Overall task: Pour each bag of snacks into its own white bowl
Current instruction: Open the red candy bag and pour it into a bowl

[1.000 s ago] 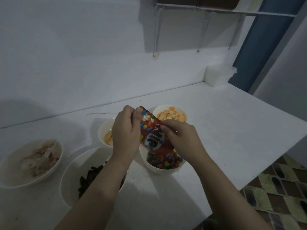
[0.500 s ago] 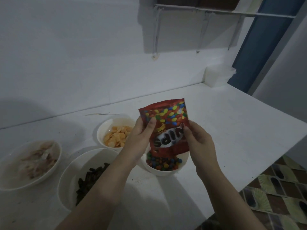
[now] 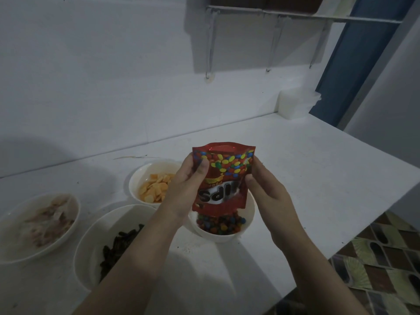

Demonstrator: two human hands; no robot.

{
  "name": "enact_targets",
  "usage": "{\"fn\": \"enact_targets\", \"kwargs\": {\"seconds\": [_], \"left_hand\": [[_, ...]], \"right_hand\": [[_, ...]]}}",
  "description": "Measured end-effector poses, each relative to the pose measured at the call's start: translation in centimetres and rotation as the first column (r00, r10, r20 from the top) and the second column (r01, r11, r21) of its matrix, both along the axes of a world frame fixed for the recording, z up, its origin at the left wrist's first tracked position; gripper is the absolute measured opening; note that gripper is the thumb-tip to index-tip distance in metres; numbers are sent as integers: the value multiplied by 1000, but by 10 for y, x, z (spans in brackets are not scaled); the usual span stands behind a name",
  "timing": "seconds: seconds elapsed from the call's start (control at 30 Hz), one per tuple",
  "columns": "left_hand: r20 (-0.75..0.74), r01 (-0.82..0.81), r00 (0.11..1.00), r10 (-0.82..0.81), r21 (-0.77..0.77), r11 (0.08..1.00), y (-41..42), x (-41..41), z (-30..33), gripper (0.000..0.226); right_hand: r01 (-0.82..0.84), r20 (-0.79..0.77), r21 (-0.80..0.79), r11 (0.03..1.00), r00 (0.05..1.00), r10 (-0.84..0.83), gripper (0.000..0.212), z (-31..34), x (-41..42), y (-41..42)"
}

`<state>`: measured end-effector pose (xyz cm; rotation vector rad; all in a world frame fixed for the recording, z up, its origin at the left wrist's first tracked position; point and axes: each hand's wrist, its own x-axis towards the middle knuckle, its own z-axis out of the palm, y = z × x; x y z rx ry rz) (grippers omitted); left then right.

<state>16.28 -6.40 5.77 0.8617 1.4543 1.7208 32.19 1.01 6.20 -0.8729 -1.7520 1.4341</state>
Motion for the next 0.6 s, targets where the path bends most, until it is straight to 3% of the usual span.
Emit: {"fn": "enact_targets", "kwargs": {"seconds": [0.33,0.6], "left_hand": [[28,28,999,-28,-4,1000,7,11,-7,64],[13,-34,999,34,9,999,12,19,-3,48]], "right_hand": [[-26,-13,-44,999,1000,25,45,-4,1,2],[44,-93,-74,996,994,-51,29,3,3,9]]}}
